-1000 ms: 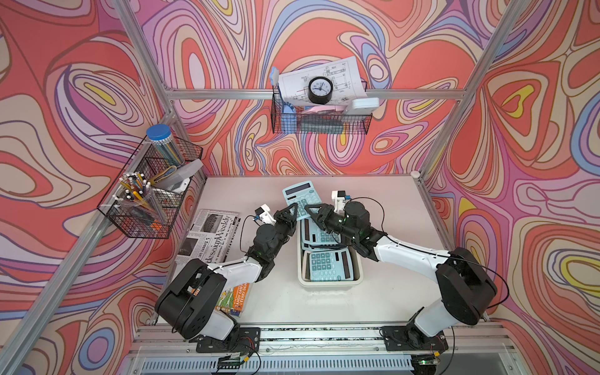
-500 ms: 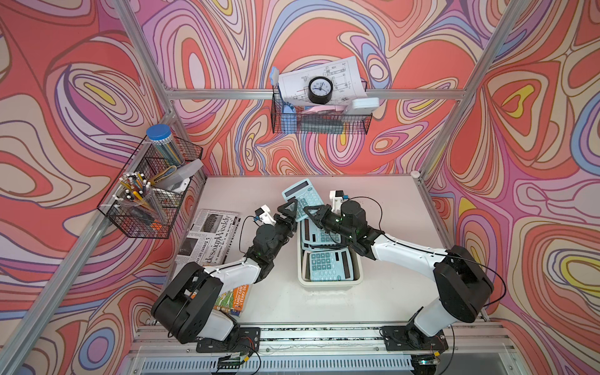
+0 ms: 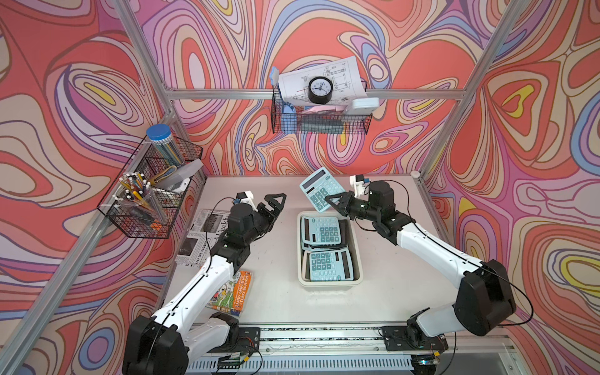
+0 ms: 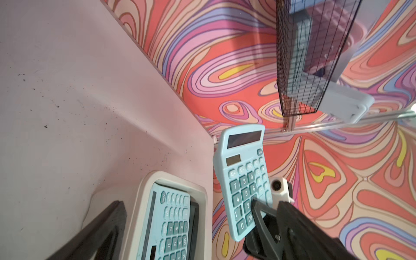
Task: Put the calculator in the storage box
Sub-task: Pick up the calculator at the center of the board.
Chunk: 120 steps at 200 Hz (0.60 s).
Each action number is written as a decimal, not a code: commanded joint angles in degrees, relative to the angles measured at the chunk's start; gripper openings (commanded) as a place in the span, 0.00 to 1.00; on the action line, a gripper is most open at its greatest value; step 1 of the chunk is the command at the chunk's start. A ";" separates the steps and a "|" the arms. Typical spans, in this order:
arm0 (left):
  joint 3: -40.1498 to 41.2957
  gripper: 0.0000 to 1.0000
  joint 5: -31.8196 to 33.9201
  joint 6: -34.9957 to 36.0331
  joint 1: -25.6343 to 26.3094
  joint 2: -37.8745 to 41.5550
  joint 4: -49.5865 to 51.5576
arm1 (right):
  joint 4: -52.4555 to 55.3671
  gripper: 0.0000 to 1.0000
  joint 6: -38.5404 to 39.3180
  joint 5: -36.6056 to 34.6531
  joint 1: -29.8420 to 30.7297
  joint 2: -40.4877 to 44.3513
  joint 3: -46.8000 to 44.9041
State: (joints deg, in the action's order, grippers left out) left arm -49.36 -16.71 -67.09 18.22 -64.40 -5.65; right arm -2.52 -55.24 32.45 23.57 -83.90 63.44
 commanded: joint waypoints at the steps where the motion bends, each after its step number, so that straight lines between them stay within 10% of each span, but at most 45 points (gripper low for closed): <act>1: -9.43 0.98 -12.89 19.46 -0.73 -2.61 23.65 | 8.37 0.00 9.63 15.54 -1.56 0.83 3.54; 52: -20.60 0.94 -27.10 38.33 -2.88 -10.07 45.88 | 26.28 0.00 22.50 31.07 -4.41 -2.67 6.86; 120: -21.45 0.59 -39.87 40.65 -3.35 -13.59 49.13 | 29.99 0.00 25.59 38.74 -4.31 -3.91 3.90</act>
State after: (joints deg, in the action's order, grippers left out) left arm -69.17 -50.50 -30.28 15.22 -78.06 39.20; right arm 25.41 -33.34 66.11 19.51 -88.38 68.10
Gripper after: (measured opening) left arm 0.681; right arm 0.143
